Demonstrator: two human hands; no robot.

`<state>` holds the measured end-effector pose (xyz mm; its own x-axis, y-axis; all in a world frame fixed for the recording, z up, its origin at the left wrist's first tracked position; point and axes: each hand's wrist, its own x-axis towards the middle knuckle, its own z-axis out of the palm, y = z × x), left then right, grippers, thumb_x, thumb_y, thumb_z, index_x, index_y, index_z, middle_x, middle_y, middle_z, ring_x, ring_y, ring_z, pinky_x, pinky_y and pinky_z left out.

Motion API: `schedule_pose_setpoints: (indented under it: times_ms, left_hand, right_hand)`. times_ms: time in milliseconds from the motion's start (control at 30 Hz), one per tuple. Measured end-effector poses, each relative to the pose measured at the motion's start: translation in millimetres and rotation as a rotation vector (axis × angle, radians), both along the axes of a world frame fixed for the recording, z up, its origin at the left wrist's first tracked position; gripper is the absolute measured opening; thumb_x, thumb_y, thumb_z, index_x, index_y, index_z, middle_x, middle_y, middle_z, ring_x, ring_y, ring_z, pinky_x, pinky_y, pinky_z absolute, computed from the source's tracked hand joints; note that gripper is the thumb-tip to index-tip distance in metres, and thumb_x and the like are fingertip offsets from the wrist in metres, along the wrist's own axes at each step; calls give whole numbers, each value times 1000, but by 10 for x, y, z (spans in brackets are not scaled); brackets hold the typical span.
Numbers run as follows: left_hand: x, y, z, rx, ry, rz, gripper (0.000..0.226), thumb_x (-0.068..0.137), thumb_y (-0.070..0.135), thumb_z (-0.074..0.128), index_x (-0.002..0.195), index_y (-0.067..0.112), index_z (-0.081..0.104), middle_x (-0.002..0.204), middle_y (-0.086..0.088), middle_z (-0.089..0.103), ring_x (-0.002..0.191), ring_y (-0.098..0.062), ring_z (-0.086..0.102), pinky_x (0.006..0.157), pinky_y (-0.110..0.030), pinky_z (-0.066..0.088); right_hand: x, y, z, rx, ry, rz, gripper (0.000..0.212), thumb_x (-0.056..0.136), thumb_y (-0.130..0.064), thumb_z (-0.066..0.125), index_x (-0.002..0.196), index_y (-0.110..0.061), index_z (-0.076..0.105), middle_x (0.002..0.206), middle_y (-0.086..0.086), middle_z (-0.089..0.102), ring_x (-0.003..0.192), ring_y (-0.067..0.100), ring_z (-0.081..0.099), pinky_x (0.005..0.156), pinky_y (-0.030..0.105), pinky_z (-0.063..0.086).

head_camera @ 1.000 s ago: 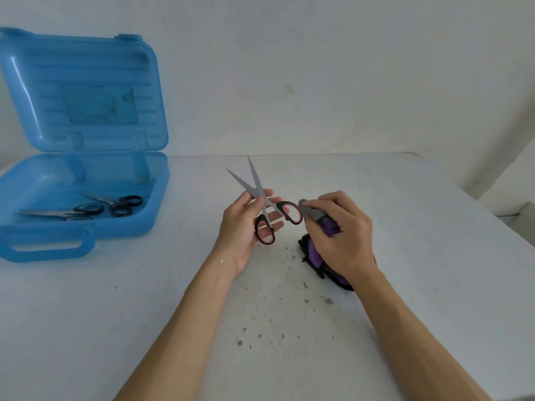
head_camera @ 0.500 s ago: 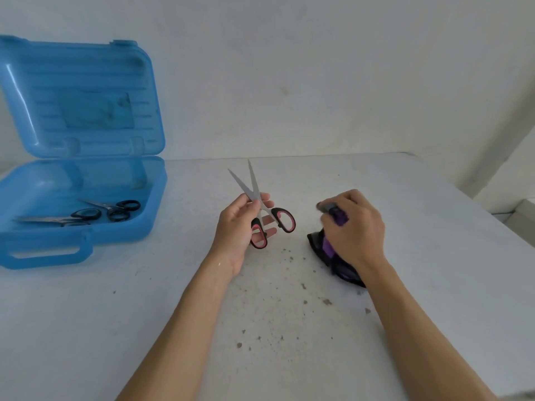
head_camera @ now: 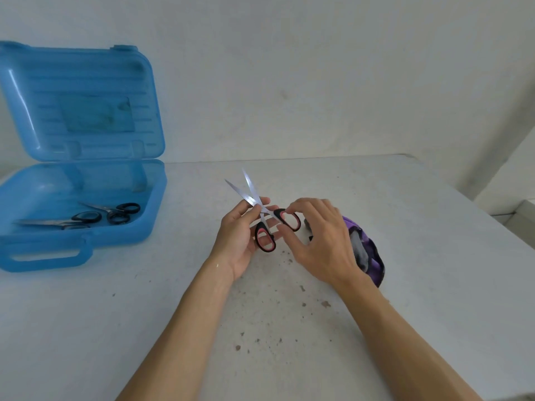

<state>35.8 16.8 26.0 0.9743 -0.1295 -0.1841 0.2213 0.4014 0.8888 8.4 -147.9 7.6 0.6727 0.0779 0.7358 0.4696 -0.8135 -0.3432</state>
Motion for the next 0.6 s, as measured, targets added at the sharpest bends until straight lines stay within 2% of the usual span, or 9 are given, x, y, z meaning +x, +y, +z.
schedule_pose_setpoints:
  times_ms: [133,233,300,367,467,533,600]
  left_hand:
    - [0,-20,-17,13,-1,-29,26,108,13,47,122,3,67,115,-17,75,95,-29,76,81,-49,64]
    - [6,-39,-42,52,-6,-28,26,108,13,48,121,1,67,111,-16,75,87,-25,76,79,-46,65]
    - [13,-54,-74,88,-9,-18,26,108,14,48,120,3,69,113,-17,75,90,-27,76,79,-45,65]
    - [22,-73,-111,130,-7,-2,25,108,15,50,117,6,71,114,-17,75,92,-29,76,80,-46,64]
    - [20,-115,-163,176,-5,13,24,107,16,52,112,9,75,112,-19,75,93,-32,76,79,-48,64]
    - [7,-147,-182,214,-14,9,23,106,17,53,111,12,76,111,-20,75,94,-32,76,79,-49,64]
    - [-5,-183,-199,254,-25,1,23,106,19,54,109,16,77,111,-18,75,94,-33,77,81,-51,64]
  right_hand:
    - [31,-62,11,44,93,-51,19,95,-31,68,110,-20,68,106,-9,68,97,15,59,89,33,46]
    - [82,-294,66,61,255,-256,21,96,-29,63,116,-23,67,117,-5,68,112,22,58,98,35,39]
    - [111,-454,65,-5,448,-344,28,97,-30,60,124,-24,63,123,0,67,113,28,56,97,40,44]
    - [128,-521,23,-8,592,-303,34,97,-35,62,129,-24,60,121,3,67,108,27,59,93,42,51]
    - [152,-534,-18,105,580,-223,37,93,-36,72,127,-25,63,116,0,70,105,24,62,92,37,55]
    - [171,-543,-17,106,541,-191,35,94,-27,72,128,-23,66,118,1,69,107,23,63,91,30,51]
    - [152,-539,5,98,442,-132,28,94,-18,71,122,-19,71,112,0,69,99,19,64,86,24,49]
